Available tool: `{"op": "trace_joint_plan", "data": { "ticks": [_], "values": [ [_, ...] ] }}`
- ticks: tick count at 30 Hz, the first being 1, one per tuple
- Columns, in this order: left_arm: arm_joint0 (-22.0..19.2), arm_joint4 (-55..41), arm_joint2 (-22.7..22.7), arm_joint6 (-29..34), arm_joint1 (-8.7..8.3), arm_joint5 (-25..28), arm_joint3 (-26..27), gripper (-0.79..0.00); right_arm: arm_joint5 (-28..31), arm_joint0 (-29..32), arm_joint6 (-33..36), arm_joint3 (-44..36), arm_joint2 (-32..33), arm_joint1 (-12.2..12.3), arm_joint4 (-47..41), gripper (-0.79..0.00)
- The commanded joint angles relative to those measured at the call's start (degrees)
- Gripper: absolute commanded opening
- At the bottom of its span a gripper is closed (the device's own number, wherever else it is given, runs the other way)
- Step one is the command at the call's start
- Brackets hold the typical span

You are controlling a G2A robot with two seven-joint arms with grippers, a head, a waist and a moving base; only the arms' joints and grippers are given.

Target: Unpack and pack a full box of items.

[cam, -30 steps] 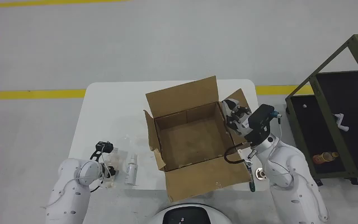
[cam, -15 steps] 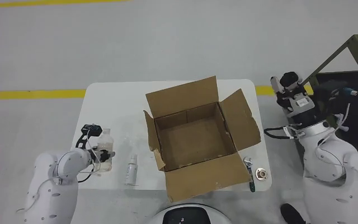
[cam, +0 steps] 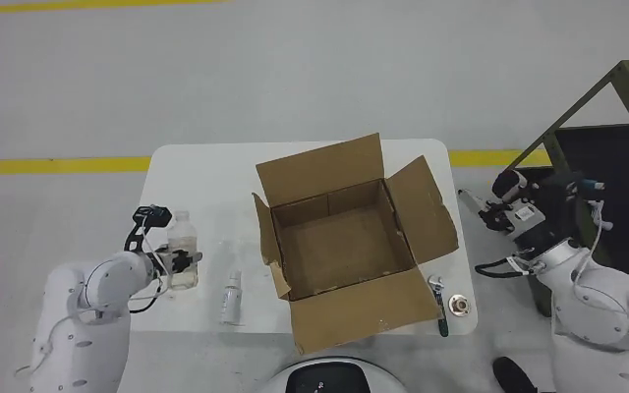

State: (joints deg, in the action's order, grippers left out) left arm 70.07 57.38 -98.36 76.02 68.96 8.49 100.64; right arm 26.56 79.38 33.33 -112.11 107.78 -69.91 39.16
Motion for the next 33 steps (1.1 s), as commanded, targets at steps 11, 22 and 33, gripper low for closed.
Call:
{"op": "trace_joint_plan", "data": {
  "ticks": [11,22,33],
  "values": [
    [0.0,0.0,0.0,0.0,0.0,0.0,0.0,-0.785,-5.1,1.0,3.0,2.2,-3.6,0.2,-3.5,0.0],
    [0.0,0.0,0.0,0.0,0.0,0.0,0.0,-0.785,-11.4,-0.5,7.6,7.9,-8.5,0.5,-8.2,-0.585],
    [0.0,0.0,0.0,0.0,0.0,0.0,0.0,-0.785,-19.1,0.7,6.7,8.5,-10.4,0.5,-15.1,-0.785]
  ]
}}
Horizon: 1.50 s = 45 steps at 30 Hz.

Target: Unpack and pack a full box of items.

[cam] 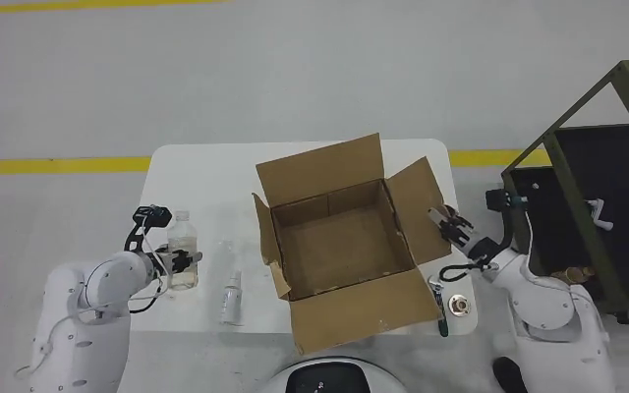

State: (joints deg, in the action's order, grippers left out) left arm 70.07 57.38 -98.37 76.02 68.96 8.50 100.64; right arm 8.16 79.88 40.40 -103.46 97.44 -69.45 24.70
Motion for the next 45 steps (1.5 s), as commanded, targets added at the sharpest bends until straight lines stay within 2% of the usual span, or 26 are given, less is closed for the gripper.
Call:
{"op": "trace_joint_plan", "data": {
  "ticks": [1,10,12,15,18,20,21,22,23,24,29,33,38,39,40,41,45],
  "values": [
    [0.0,0.0,0.0,0.0,0.0,0.0,0.0,-0.785,-1.6,0.5,-1.1,-0.2,0.0,0.0,-1.3,-0.785],
    [0.0,0.0,0.0,0.0,0.0,0.0,0.0,-0.785,-7.3,3.4,-7.4,-2.4,0.2,-0.3,-5.5,-0.785],
    [0.0,0.0,0.0,0.0,0.0,0.0,0.0,-0.763,-9.0,4.2,-9.8,-3.1,0.0,-0.5,-6.6,-0.785],
    [0.0,0.0,0.0,0.0,0.0,0.0,0.0,-0.757,-9.6,5.6,-11.4,-4.5,-1.3,-0.6,-6.9,-0.785],
    [0.0,0.0,0.0,0.0,0.0,0.0,0.0,-0.785,-9.9,6.4,-12.2,-4.9,-2.4,-0.7,-6.9,-0.785],
    [0.7,-0.1,0.1,-2.2,-0.05,-0.3,0.3,-0.785,-9.9,6.6,-12.4,-4.9,-2.9,-0.7,-6.8,-0.785],
    [0.8,-0.3,0.1,-2.6,-0.11,-0.4,0.6,-0.785,-9.9,6.7,-12.5,-4.9,-3.0,-0.7,-6.7,-0.68],
    [0.9,-0.6,0.0,-2.7,-0.17,-0.6,0.8,-0.785,-9.9,6.7,-12.5,-4.9,-3.0,-0.7,-6.7,-0.52],
    [0.8,-1.5,-0.2,-2.5,-0.23,-1.0,1.2,-0.785,-9.8,6.7,-12.5,-4.8,-3.0,-0.6,-6.6,-0.425],
    [0.5,-2.0,-0.5,-2.3,-0.32,-1.0,1.9,-0.785,-9.8,6.7,-12.4,-4.8,-2.9,-0.6,-6.3,0.0],
    [-0.4,-4.7,-1.6,-1.6,-0.79,-1.2,5.0,-0.785,-9.8,5.8,-12.2,-5.1,-1.4,-0.2,-4.7,0.0],
    [-1.9,-7.4,-1.9,-0.6,-1.19,-0.9,7.5,-0.785,-9.2,4.6,-13.2,-6.5,0.1,0.2,-0.1,0.0],
    [-4.0,-9.5,-1.8,1.3,-1.75,-1.1,10.7,-0.785,-4.6,2.5,-13.7,-9.0,1.8,0.9,7.4,0.0],
    [-4.0,-9.4,-1.7,1.2,-1.78,-1.0,10.8,-0.773,-3.1,1.8,-13.5,-9.6,2.0,1.2,9.9,-0.169],
    [-4.0,-9.4,-1.7,1.2,-1.78,-1.0,10.8,-0.785,-1.7,1.4,-13.6,-9.9,2.2,1.4,12.5,-0.496],
    [-4.0,-9.4,-1.7,1.2,-1.78,-1.0,10.8,-0.785,-0.1,0.9,-13.5,-10.3,2.2,1.6,15.2,-0.785],
    [-4.0,-9.4,-1.7,1.2,-1.78,-1.0,10.8,-0.785,3.6,-0.7,-15.3,-10.9,1.8,1.9,20.1,-0.785]
  ]
}}
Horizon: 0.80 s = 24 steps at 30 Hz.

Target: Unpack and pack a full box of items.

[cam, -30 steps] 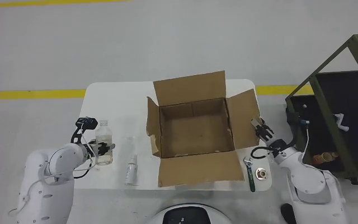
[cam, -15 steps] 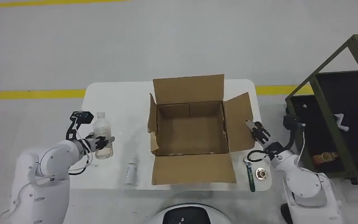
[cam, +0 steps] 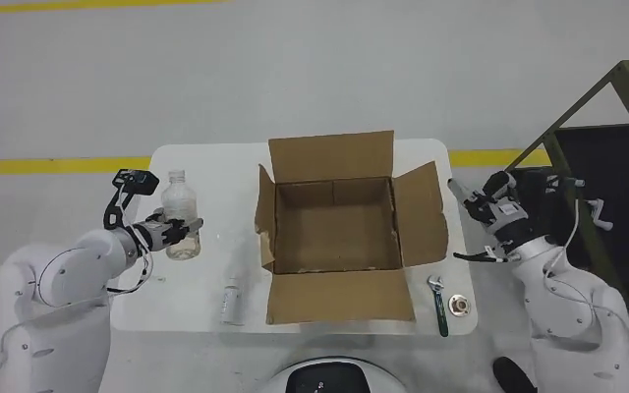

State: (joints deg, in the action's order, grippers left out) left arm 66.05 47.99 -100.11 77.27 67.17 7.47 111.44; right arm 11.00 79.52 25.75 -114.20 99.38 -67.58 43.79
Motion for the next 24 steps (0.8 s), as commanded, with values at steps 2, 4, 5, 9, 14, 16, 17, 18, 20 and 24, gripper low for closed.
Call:
{"op": "trace_joint_plan", "data": {
  "ticks": [2,4,5,9,14,16,17,18,20,24],
  "values": [
    [0.0,0.0,0.0,0.0,0.0,0.0,0.0,-0.785,1.9,-0.7,-1.5,-0.7,-0.5,0.2,2.5,-0.785],
    [0.0,0.0,0.0,0.0,0.0,0.0,0.0,-0.785,3.4,-0.9,-2.7,-1.1,-0.9,0.2,3.5,-0.785],
    [0.0,0.0,0.0,0.0,0.0,0.0,0.0,-0.785,4.2,-0.9,-3.2,-1.1,-1.1,0.3,4.3,-0.785],
    [1.0,-0.7,0.5,-2.8,0.05,-0.8,0.0,-0.785,7.8,-1.2,-5.7,-0.6,-2.0,0.5,7.6,-0.785],
    [-0.9,-5.8,2.9,-5.0,-0.04,-0.4,1.9,-0.785,9.9,-1.5,-7.6,0.3,-3.4,0.6,9.5,-0.785],
    [-3.2,-9.2,4.0,-5.3,-0.05,-0.8,1.9,-0.785,10.1,-1.7,-8.0,0.5,-3.8,0.7,10.2,-0.785],
    [-4.3,-10.6,4.7,-5.3,-0.07,-0.9,1.8,-0.785,10.1,-1.7,-8.1,0.7,-3.9,0.7,10.5,-0.785],
    [-5.8,-12.8,5.5,-5.5,-0.02,-1.4,1.7,-0.785,9.7,-1.8,-8.2,0.8,-3.9,0.7,10.8,-0.785],
    [-8.4,-16.0,7.3,-5.4,0.01,-1.9,1.3,-0.785,8.8,-1.8,-8.3,1.0,-3.9,0.7,11.0,-0.785],
    [-12.3,-21.3,11.6,-4.9,0.09,-1.6,1.2,-0.785,7.4,-1.5,-8.0,0.9,-3.2,0.8,11.0,-0.785]
  ]
}}
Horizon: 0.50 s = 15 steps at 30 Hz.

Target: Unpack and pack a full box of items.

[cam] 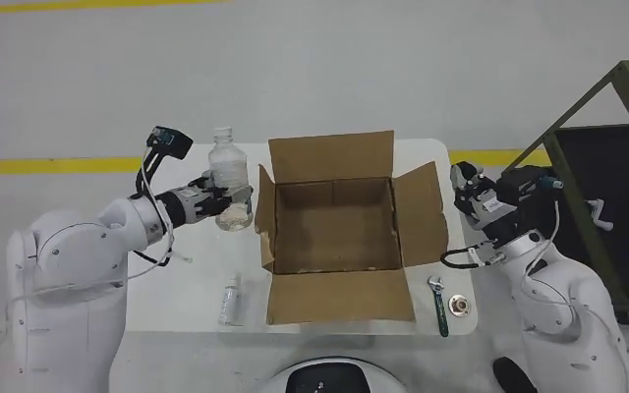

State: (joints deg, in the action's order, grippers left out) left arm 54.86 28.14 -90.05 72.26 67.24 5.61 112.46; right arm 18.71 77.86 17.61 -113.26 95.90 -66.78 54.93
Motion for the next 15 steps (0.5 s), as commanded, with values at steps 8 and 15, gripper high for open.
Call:
{"op": "trace_joint_plan", "data": {
  "ticks": [8,15],
  "values": [
    [-4.7,-8.3,10.5,2.0,0.24,-0.4,-4.3,-0.785,-3.9,1.2,0.7,-0.6,2.1,0.1,-1.1,-0.785],
    [-4.1,-7.8,13.4,1.8,0.24,-0.8,-6.5,-0.785,-4.1,1.6,1.4,-1.3,2.1,0.3,-1.5,-0.785]
  ]
}}
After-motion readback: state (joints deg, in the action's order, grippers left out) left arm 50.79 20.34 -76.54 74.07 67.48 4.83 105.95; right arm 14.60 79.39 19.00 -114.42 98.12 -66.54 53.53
